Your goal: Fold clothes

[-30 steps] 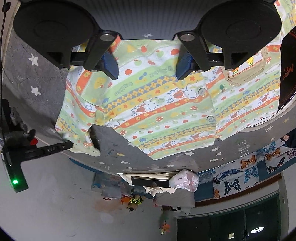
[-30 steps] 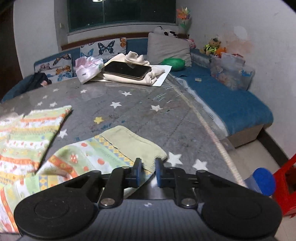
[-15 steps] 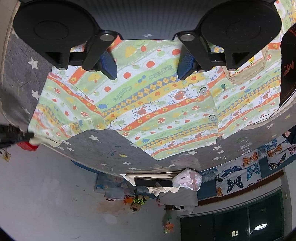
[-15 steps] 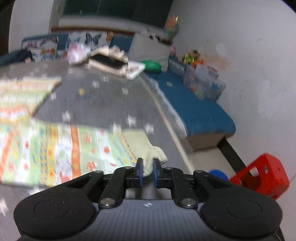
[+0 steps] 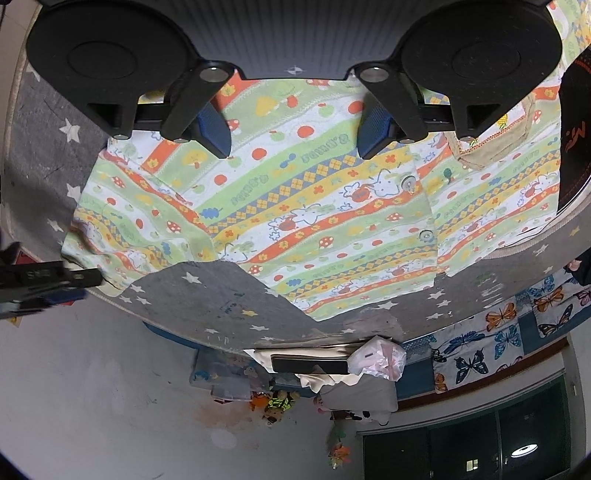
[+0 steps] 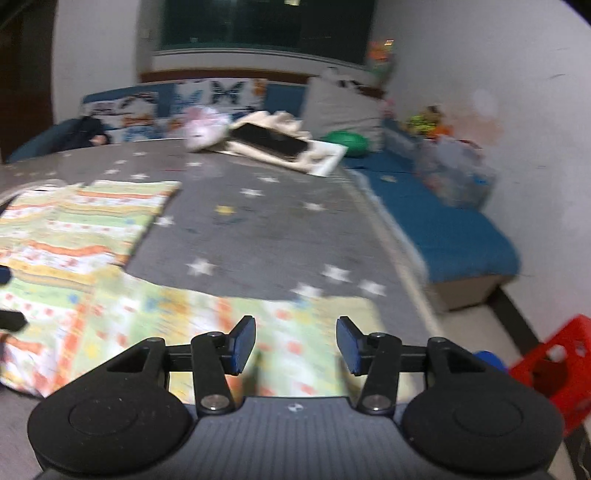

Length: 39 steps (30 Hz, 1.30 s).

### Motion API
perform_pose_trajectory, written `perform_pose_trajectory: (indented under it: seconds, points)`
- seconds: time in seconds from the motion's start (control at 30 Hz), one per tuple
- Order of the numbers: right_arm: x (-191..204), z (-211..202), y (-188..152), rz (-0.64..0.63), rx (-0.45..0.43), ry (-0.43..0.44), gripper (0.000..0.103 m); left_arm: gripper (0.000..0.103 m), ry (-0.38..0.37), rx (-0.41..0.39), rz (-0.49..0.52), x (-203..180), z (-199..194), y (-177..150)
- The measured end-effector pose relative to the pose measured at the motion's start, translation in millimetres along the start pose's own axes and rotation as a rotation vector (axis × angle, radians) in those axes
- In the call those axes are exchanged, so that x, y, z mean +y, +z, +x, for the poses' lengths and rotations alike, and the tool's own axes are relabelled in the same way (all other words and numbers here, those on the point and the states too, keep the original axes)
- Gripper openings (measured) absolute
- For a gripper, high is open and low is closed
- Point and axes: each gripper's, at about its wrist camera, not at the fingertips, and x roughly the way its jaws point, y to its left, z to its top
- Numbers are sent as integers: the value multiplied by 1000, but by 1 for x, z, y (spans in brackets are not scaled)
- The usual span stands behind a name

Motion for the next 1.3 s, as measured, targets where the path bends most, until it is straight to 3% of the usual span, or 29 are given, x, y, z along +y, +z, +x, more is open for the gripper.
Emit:
perform_pose_trajectory:
  seconds: [0.17,0.5,0.8,1.03,1.3]
  points:
    - [14,24,5,21,13,74,53,83,2,-3,21,-1,-1,-3]
    - [-14,18,-10,83,42,-39,55,86,10,-5,7,-4,-5,-1]
    - [36,-7,-15,-46,11,165,61,86,-43,-45,44,-37,-15,7]
    - [50,-12,-19,-100,26,158,65,87,-50,-11,96,-59,-4,-6]
    - [79,-10,0,-158,-14,249,66,89,-18,-51,7,-36,-30,-8]
